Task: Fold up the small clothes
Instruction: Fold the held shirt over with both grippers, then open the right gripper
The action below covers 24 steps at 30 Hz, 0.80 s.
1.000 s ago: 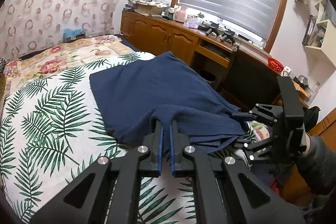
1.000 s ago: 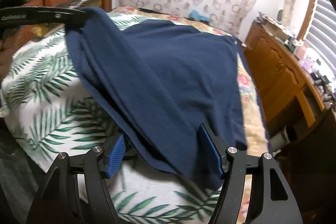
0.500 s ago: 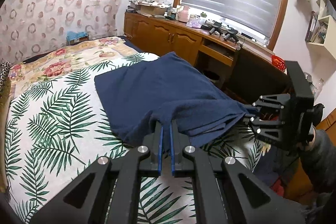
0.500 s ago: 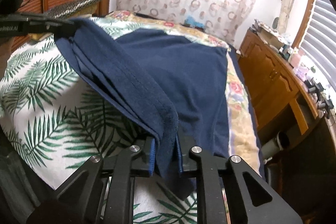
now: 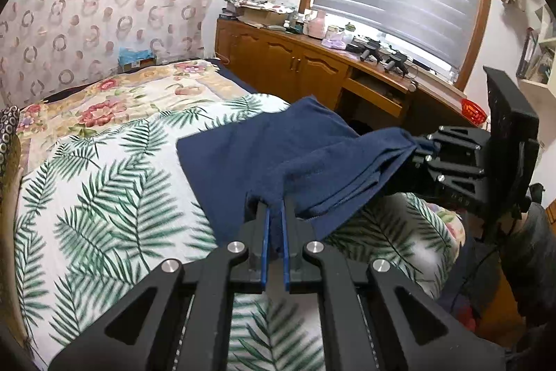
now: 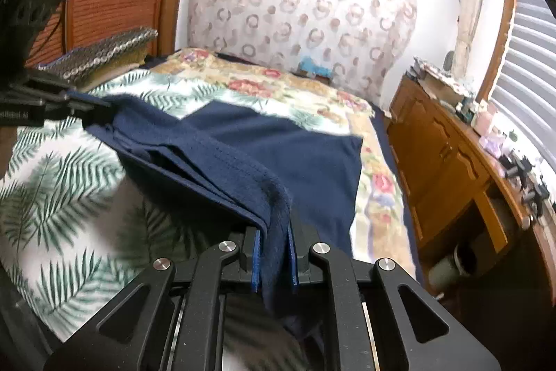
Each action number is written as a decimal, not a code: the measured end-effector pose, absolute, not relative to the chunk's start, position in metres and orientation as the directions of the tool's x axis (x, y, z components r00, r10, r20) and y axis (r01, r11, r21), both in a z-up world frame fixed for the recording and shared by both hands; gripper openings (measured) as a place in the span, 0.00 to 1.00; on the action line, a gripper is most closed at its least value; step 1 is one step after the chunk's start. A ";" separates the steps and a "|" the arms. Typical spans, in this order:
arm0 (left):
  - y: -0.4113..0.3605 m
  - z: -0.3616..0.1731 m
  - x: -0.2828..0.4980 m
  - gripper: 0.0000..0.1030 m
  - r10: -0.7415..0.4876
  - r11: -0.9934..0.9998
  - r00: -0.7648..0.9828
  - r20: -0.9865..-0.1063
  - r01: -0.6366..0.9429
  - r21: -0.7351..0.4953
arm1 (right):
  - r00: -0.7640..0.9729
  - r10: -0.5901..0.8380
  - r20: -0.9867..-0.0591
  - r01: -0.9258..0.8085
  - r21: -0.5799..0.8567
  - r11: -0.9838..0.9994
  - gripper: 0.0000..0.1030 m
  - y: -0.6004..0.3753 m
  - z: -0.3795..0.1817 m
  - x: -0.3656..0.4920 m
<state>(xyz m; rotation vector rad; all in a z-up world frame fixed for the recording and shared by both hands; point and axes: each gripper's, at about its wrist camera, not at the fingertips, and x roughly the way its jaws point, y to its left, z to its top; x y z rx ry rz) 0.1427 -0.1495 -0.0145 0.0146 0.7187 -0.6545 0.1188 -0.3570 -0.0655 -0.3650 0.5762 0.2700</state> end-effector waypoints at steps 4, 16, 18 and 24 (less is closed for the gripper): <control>-0.145 -0.011 0.169 0.03 -0.544 0.811 0.574 -0.612 0.545 -0.210 | 0.821 0.166 -0.546 -0.361 -0.271 0.892 0.09 -0.353 -0.051 0.146; -0.150 -0.038 0.250 0.05 -0.500 0.835 0.535 -0.681 0.506 -0.215 | 0.775 0.212 -0.595 -0.410 -0.218 0.886 0.10 -0.354 -0.068 0.242; -0.152 -0.043 0.255 0.07 -0.494 0.836 0.525 -0.693 0.506 -0.212 | 0.757 0.219 -0.616 -0.415 -0.194 0.889 0.10 -0.357 -0.076 0.252; -0.149 -0.041 0.253 0.34 -0.492 0.839 0.529 -0.692 0.501 -0.213 | 0.708 0.212 -0.674 -0.407 -0.143 0.902 0.13 -0.365 -0.095 0.274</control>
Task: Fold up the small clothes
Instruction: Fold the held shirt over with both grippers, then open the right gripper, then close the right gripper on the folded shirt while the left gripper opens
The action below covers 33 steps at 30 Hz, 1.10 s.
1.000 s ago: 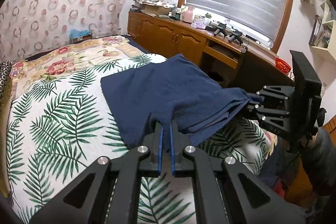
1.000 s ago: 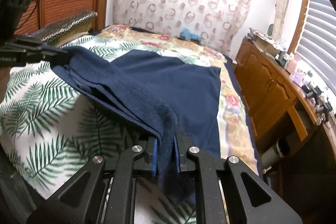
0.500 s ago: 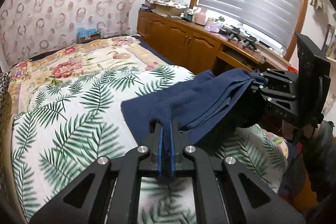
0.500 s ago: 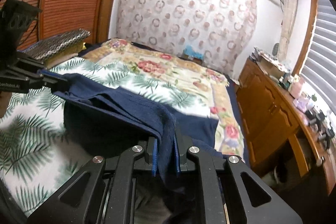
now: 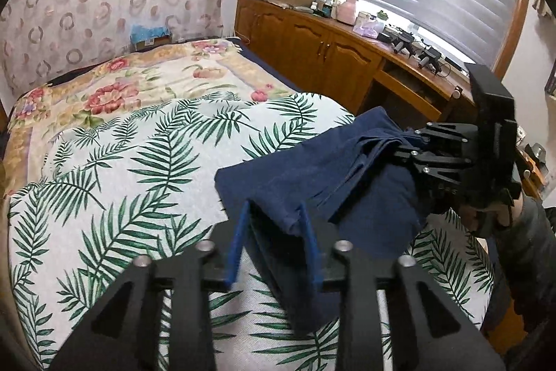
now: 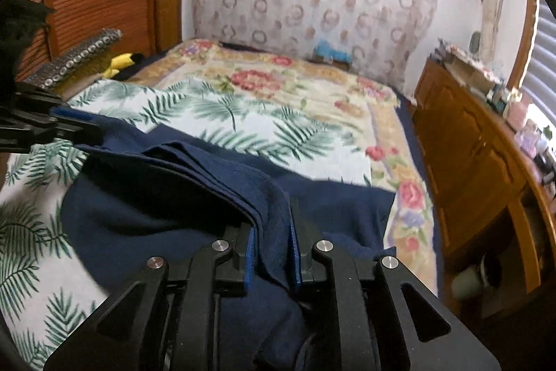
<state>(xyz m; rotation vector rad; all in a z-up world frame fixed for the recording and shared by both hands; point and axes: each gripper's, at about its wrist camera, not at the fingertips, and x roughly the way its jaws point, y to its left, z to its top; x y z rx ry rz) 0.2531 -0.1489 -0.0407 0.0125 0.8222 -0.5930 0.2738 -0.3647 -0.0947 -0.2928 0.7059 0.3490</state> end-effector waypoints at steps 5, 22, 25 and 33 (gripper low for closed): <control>-0.140 -0.044 0.254 0.38 -0.480 0.845 0.527 -0.701 0.493 -0.209 | 0.699 0.228 -0.678 -0.411 -0.120 0.904 0.19 -0.367 -0.087 0.282; -0.152 -0.058 0.277 0.38 -0.462 0.840 0.502 -0.731 0.512 -0.179 | 0.803 0.119 -0.584 -0.274 -0.184 0.944 0.31 -0.379 -0.025 0.314; -0.159 -0.063 0.290 0.38 -0.455 0.839 0.500 -0.737 0.517 -0.168 | 0.802 0.117 -0.585 -0.271 -0.182 0.945 0.35 -0.381 -0.022 0.300; -0.157 -0.081 0.321 0.39 -0.453 0.851 0.485 -0.748 0.485 -0.201 | 0.770 0.084 -0.633 -0.226 -0.146 0.963 0.50 -0.408 -0.036 0.263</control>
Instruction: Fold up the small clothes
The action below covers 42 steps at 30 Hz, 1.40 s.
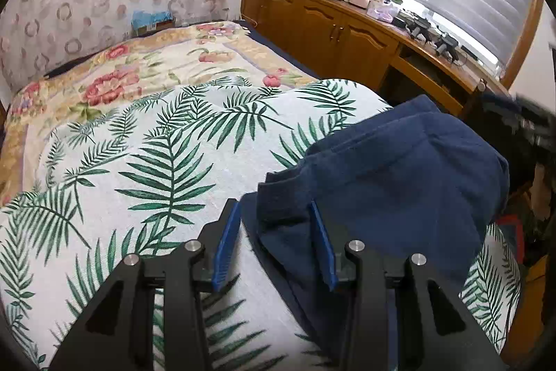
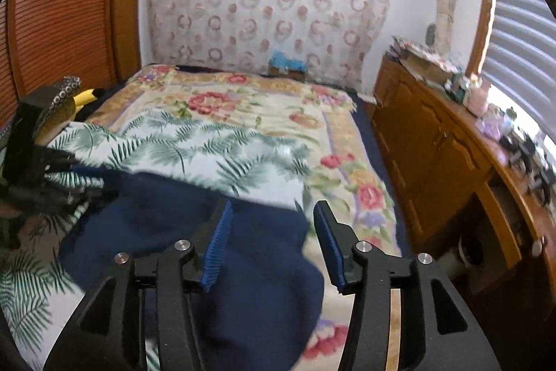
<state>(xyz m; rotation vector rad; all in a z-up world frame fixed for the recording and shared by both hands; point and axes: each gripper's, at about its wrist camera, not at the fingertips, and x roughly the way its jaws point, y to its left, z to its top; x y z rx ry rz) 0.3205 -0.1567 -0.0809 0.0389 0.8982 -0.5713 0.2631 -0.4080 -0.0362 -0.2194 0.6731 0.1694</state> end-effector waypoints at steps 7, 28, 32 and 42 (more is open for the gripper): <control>-0.157 -0.085 0.318 0.41 -0.449 0.850 0.487 -0.749 0.491 -0.191 | 0.690 0.078 -0.719 -0.174 -0.061 0.983 0.51 -0.436 -0.073 0.267; -0.150 -0.078 0.298 0.41 -0.432 0.852 0.488 -0.759 0.497 -0.165 | 0.700 0.214 -0.681 -0.270 0.026 0.963 0.08 -0.439 -0.036 0.266; -0.148 -0.079 0.299 0.41 -0.429 0.854 0.489 -0.760 0.493 -0.165 | 0.748 0.160 -0.644 -0.335 -0.157 0.929 0.08 -0.409 -0.001 0.277; -0.152 -0.088 0.314 0.41 -0.460 0.842 0.430 -0.777 0.489 -0.228 | 0.699 0.097 -0.708 -0.294 -0.162 0.942 0.10 -0.408 -0.044 0.308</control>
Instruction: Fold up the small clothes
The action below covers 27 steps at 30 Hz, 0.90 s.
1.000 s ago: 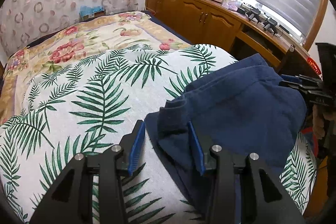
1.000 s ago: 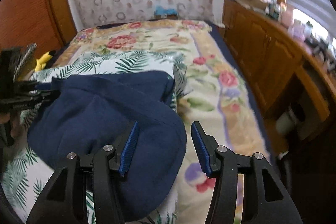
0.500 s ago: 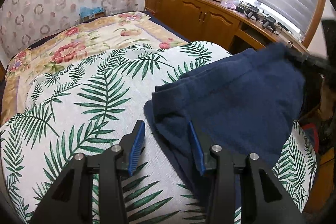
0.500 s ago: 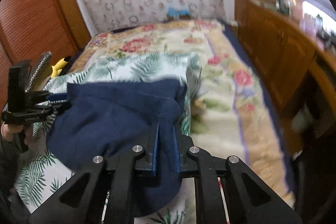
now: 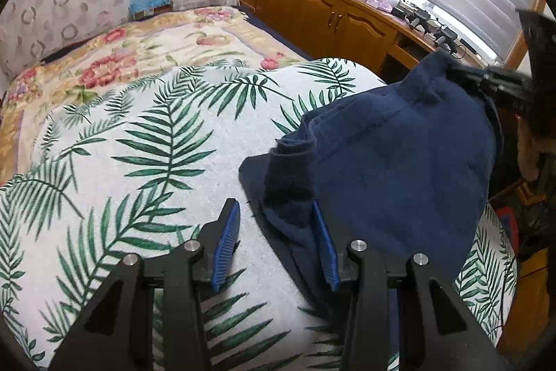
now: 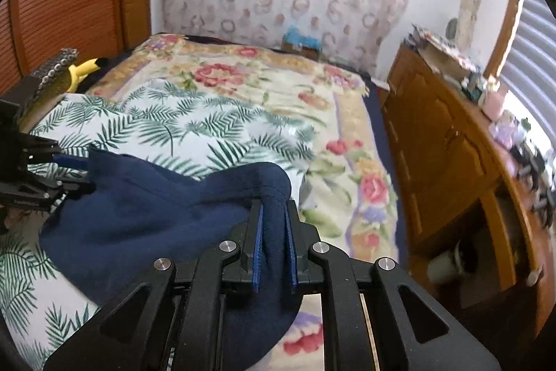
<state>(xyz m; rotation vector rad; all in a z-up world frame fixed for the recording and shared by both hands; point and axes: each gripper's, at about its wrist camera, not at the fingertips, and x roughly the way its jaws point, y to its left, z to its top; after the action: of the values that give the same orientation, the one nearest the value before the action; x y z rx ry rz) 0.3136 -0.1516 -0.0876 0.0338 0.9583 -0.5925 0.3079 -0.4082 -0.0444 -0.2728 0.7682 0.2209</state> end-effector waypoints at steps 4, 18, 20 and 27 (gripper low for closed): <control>-0.159 -0.087 0.320 0.41 -0.459 0.837 0.417 -0.784 0.498 -0.225 | 0.673 0.103 -0.732 -0.247 -0.092 0.965 0.22 -0.421 -0.062 0.316; -0.157 -0.082 0.319 0.12 -0.534 0.805 0.423 -0.732 0.517 -0.289 | 0.527 0.284 -0.801 -0.265 0.163 0.950 0.54 -0.427 -0.109 0.335; -0.157 -0.074 0.315 0.10 -0.544 0.802 0.437 -0.717 0.523 -0.290 | 0.523 0.301 -0.797 -0.278 0.173 0.945 0.45 -0.427 -0.107 0.333; -0.146 -0.030 0.281 0.09 -0.591 0.781 0.499 -0.633 0.552 -0.294 | 0.594 0.305 -0.744 -0.352 0.100 0.931 0.15 -0.414 -0.079 0.305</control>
<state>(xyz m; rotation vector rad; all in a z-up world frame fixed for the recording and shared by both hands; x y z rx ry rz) 0.2814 -0.1462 -0.0302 -0.0556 0.7875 -0.6917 0.3048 -0.4139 -0.0787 -0.0596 0.8533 0.3819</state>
